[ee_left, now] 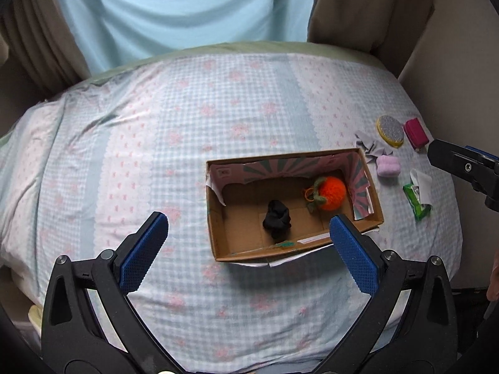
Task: Organize soft objects
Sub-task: 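Lift both tools out of the box and move toward the remaining items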
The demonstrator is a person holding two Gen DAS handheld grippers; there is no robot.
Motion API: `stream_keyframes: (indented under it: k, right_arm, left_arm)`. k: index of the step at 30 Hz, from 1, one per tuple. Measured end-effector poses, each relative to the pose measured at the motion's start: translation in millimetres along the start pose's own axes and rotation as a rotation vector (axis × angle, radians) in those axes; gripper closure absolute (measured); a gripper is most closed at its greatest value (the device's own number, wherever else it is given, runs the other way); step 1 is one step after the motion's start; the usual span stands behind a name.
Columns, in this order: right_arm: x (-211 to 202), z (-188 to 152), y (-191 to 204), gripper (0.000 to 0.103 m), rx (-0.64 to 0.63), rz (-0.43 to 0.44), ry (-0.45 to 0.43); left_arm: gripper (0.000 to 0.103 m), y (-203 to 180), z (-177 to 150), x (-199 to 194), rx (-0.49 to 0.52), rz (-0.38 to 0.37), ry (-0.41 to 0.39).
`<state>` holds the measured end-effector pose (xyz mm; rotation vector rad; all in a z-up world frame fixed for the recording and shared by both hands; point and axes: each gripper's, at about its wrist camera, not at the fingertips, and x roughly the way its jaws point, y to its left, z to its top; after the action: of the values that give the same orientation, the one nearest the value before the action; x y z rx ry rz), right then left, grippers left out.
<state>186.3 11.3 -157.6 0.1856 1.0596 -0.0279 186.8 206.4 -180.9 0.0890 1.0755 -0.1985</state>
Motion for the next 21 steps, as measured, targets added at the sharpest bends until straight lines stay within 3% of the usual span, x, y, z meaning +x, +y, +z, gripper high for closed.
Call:
stream_keyframes:
  k: [4,10,21]
  right_arm:
    - [-33.5,-12.1,-5.7,0.000,-0.002,0.005,-0.060]
    - [-61.7,-26.8,-29.8,0.000,0.017,0.003,-0.106]
    - [-112.0,-51.8,-132.2,0.000,0.107,-0.085,-0.243]
  left_arm:
    - [0.000,-4.4,-10.5,-36.8,-0.010,0.009,-0.074]
    - [0.000,-35.0,-19.7,-63.1,-0.011,0.003,-0.120]
    - [0.000,-124.4,-11.0,-94.1,0.007,0.003,-0.266]
